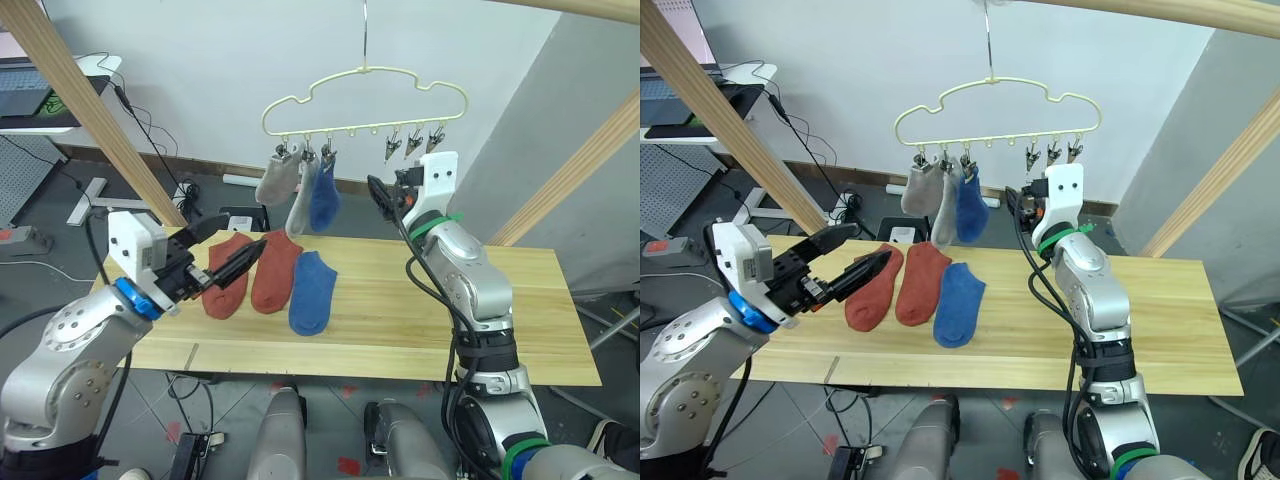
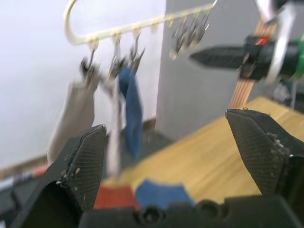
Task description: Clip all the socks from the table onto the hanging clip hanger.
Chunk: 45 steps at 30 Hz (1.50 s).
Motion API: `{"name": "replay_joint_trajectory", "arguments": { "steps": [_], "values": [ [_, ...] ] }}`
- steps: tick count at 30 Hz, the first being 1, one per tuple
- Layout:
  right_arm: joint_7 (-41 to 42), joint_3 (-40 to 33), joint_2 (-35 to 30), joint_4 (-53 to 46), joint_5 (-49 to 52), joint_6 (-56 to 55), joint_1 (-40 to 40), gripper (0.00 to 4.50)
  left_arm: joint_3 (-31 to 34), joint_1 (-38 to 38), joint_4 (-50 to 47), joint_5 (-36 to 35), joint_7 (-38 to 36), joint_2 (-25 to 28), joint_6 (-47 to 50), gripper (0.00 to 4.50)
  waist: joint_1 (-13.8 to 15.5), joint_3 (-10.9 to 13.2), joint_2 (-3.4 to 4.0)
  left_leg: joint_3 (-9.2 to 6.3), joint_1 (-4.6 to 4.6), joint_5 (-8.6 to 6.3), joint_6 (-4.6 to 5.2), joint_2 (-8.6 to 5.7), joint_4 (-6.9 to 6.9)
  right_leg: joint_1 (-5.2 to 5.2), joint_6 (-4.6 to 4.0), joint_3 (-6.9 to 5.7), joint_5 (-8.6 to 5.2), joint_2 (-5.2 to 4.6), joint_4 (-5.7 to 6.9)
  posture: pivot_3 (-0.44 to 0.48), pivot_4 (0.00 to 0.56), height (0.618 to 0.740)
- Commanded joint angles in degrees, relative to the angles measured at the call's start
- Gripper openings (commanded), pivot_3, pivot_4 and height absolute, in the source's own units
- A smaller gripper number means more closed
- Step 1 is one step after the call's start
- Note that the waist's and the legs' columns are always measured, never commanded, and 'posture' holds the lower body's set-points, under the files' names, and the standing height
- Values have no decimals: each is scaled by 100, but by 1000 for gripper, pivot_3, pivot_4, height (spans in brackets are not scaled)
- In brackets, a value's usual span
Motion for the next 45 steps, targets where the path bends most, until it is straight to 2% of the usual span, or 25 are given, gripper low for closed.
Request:
{"name": "replay_joint_trajectory", "arguments": {
  "steps": [1,16,32,45],
  "values": [
    [-64,-43,-63,89,-54,-390,-280,2457,-12,-216,-43,174,-67,-75,-210,4500,-19,0,1,-2,0,0,0,1,0,-1,0,-2,0,1,2,175,225,740],
    [-233,-186,-40,1419,-10,-1132,-1163,2457,-57,-284,40,112,-316,-351,-149,4500,-124,2,2,-11,2,1,1,2,6,5,0,-7,0,4,8,175,237,740],
    [-165,-235,79,1912,176,-1376,-1475,2457,-28,-246,91,138,-404,-364,-200,4500,-124,2,3,-15,2,1,1,3,7,7,-1,-11,0,5,10,176,238,740],
    [-347,-640,213,2385,463,-1411,-1785,2457,-74,-226,143,225,-474,-408,-231,4500,-122,3,5,-15,2,1,2,4,7,7,-1,-11,0,5,9,176,242,740]
  ]
}}
